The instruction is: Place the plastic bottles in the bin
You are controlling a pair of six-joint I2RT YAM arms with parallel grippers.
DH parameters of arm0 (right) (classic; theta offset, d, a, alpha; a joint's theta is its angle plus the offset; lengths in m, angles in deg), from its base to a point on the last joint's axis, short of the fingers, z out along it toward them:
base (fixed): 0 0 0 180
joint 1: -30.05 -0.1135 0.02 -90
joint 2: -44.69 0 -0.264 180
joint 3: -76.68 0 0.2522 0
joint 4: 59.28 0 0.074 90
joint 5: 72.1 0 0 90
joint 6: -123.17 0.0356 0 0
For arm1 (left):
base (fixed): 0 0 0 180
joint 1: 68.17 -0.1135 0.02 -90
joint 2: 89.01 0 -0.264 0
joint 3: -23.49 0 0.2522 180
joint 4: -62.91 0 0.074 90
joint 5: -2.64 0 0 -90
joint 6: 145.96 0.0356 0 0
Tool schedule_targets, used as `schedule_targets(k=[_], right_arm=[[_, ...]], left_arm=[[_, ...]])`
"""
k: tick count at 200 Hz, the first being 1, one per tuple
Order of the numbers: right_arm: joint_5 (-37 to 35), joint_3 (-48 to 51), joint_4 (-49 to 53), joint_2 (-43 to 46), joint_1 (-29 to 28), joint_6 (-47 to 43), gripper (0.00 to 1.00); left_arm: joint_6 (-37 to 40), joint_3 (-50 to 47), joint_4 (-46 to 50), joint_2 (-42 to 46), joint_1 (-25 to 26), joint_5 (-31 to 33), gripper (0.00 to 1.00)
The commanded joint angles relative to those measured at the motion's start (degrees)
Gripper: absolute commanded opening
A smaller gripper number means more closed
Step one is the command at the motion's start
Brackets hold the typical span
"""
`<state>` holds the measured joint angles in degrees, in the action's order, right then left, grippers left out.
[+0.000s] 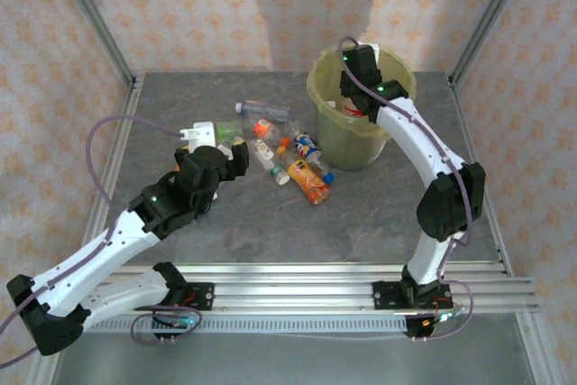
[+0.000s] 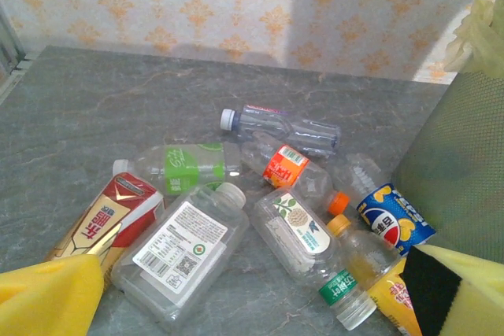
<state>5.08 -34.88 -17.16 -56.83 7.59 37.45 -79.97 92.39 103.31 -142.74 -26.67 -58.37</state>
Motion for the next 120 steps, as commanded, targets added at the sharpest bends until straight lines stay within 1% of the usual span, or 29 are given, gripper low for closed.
schedule_targets(k=[1,10,26,35,55,83,94,120], right_arm=[[1.39,5.35,-3.37,1.97,-0.04,-0.13,0.04],[1.50,6.18,-3.74,2.02,-0.05,-0.48,0.07],[1.19,6.91,-3.47,1.86,-0.07,-0.98,0.09],[0.43,6.59,-2.54,1.53,-0.04,-0.94,0.10],[-0.69,4.99,-0.37,0.81,-0.05,-1.22,0.15],[-0.49,2.77,1.49,1.25,-0.05,-1.54,0.31],[-0.03,1.65,2.46,1.79,-0.04,-1.64,0.41],[1.17,-0.53,4.75,3.60,-0.04,-1.76,0.52]], left_arm=[[-0.63,1.65,1.65,-0.27,-0.76,2.03,1.00],[-0.74,1.73,1.88,-0.32,-0.87,2.03,1.00],[-0.92,1.79,2.41,-0.32,-0.98,2.03,1.00],[-1.03,1.75,2.70,-0.32,-1.13,1.97,1.00],[-1.26,2.03,3.37,-0.47,-1.41,1.90,1.00],[-1.74,2.52,4.83,-1.01,-1.93,1.78,1.00],[-2.19,2.69,6.02,-1.35,-2.35,1.84,1.00],[-3.74,3.87,11.22,-2.56,-4.35,1.70,1.00]])
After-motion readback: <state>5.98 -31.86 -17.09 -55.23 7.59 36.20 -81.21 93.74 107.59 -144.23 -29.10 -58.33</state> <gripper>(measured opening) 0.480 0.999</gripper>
